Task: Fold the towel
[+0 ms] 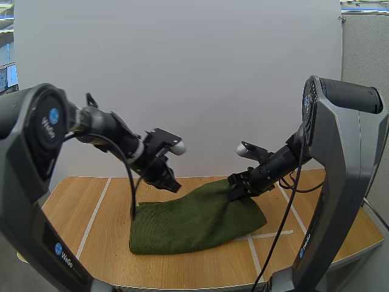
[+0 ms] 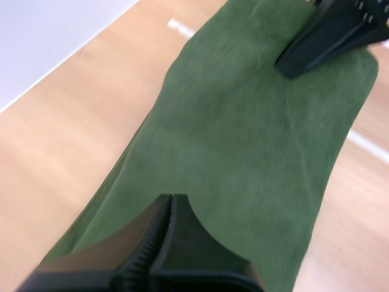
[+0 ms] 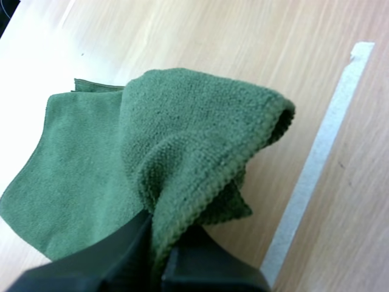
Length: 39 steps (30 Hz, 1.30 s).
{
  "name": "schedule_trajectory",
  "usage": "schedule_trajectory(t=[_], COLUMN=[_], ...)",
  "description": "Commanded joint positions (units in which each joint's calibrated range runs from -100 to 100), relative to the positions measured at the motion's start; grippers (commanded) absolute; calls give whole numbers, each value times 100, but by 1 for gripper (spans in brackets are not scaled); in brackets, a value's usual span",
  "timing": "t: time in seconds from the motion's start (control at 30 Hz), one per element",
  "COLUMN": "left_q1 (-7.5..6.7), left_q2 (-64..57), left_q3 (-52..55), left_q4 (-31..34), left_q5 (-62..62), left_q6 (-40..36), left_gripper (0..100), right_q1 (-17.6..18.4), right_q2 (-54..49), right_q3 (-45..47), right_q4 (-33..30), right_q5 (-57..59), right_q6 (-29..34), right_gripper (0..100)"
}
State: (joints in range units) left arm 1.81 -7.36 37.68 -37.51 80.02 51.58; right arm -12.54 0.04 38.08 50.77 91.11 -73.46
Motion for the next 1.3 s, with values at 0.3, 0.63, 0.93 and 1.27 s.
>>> schedule_trajectory(t=[0.3, 0.63, 0.93, 1.27], left_q1=[782, 1122, 1122, 1197], left_q2=[-101, -101, -101, -101], left_q3=[7, 7, 17, 625], left_q4=[174, 249, 363, 928], left_q5=[1319, 1998, 1998, 669], left_q6=[89, 306, 297, 289], left_gripper=[0, 0, 0, 0], right_q1=[654, 1287, 1553, 1676], right_q2=[-100, -100, -100, -100], right_q3=[-30, -30, -591, -848], right_q4=[-9, -9, -9, -597], right_q5=[58, -637, -660, -980], right_q6=[314, 574, 867, 942], right_gripper=[0, 0, 0, 0])
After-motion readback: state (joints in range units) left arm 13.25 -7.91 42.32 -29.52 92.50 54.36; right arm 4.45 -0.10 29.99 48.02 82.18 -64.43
